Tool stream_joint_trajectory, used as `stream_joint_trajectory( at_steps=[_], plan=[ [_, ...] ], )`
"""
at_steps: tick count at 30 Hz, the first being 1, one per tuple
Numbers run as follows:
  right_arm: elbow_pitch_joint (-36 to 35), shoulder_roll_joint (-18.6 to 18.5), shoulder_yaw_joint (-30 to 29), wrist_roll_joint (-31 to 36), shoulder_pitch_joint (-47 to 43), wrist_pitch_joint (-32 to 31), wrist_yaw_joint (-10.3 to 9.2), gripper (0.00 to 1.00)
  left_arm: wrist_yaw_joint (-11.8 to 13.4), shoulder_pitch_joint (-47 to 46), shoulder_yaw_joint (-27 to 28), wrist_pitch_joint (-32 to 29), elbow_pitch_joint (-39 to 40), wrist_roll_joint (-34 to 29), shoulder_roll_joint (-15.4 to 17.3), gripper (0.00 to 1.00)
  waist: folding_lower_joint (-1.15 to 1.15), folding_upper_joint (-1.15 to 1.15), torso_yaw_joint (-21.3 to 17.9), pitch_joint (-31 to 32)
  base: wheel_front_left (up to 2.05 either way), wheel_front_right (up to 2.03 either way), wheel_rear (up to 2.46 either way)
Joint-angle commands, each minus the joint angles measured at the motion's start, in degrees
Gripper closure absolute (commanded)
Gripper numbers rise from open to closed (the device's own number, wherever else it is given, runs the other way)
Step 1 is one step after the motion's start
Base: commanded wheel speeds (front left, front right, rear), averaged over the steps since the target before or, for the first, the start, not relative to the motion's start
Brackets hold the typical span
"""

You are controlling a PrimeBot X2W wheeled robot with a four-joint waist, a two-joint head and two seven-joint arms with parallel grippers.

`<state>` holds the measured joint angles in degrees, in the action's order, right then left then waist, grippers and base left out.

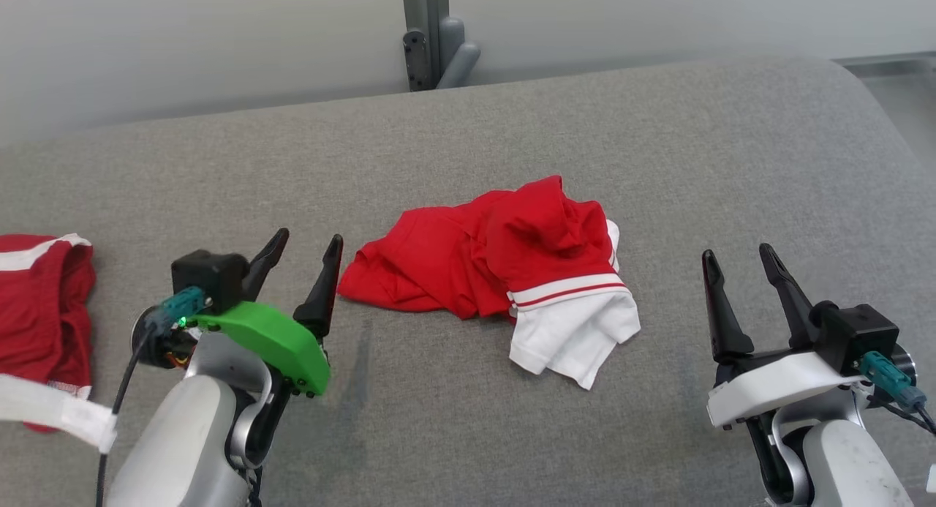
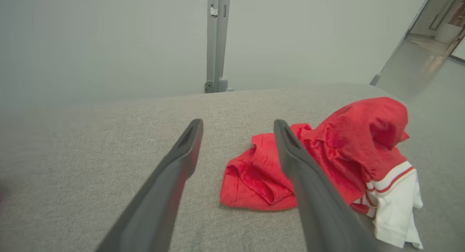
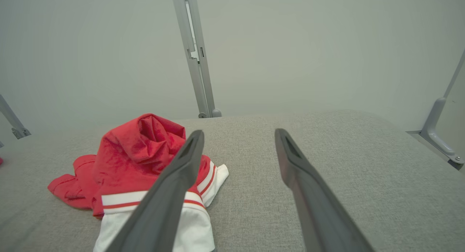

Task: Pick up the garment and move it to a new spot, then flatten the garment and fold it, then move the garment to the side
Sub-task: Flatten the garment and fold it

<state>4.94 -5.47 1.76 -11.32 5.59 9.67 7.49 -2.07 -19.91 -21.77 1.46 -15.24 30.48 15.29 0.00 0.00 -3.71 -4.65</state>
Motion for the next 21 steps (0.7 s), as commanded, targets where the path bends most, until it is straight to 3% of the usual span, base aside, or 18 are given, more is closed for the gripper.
stream_joint_trajectory(
  at_steps=[1,8,18,19,20,21],
  plan=[
    [0.4,0.1,0.4,-0.3,1.1,0.6,0.00,0.00,-1.2,-2.5,-0.8,-1.9,-2.5,0.9,-0.4,0.00,0.00,0.00,-2.9,-3.7,0.00,0.00,0.00],
    [2.1,0.6,1.7,-0.9,3.5,2.0,0.00,0.00,-4.5,-9.6,-3.7,-7.5,-12.9,4.0,-0.8,0.00,0.00,0.00,-7.0,-8.1,0.00,0.00,0.00],
    [4.7,1.0,2.0,-1.3,5.5,3.7,0.00,0.00,-5.4,-14.5,-7.4,-9.4,-19.3,6.8,0.4,0.00,0.00,0.00,-9.5,-10.1,0.00,0.00,0.00],
    [5.1,1.1,2.1,-1.4,5.7,3.9,0.00,0.00,-5.5,-15.2,-8.4,-10.3,-20.1,7.8,0.7,0.33,0.00,0.00,-9.7,-10.1,0.00,0.00,0.00],
    [5.3,1.1,2.1,-1.4,5.7,4.0,0.00,0.00,-5.5,-15.5,-9.0,-10.8,-20.2,8.1,0.9,0.86,0.00,0.00,-9.8,-10.2,0.00,0.00,0.00],
    [5.5,1.2,2.1,-1.5,5.9,4.2,0.00,0.00,-5.5,-15.7,-9.6,-11.2,-20.3,8.6,1.0,1.00,0.00,0.00,-9.9,-10.2,0.00,0.00,0.00]
  ],
)
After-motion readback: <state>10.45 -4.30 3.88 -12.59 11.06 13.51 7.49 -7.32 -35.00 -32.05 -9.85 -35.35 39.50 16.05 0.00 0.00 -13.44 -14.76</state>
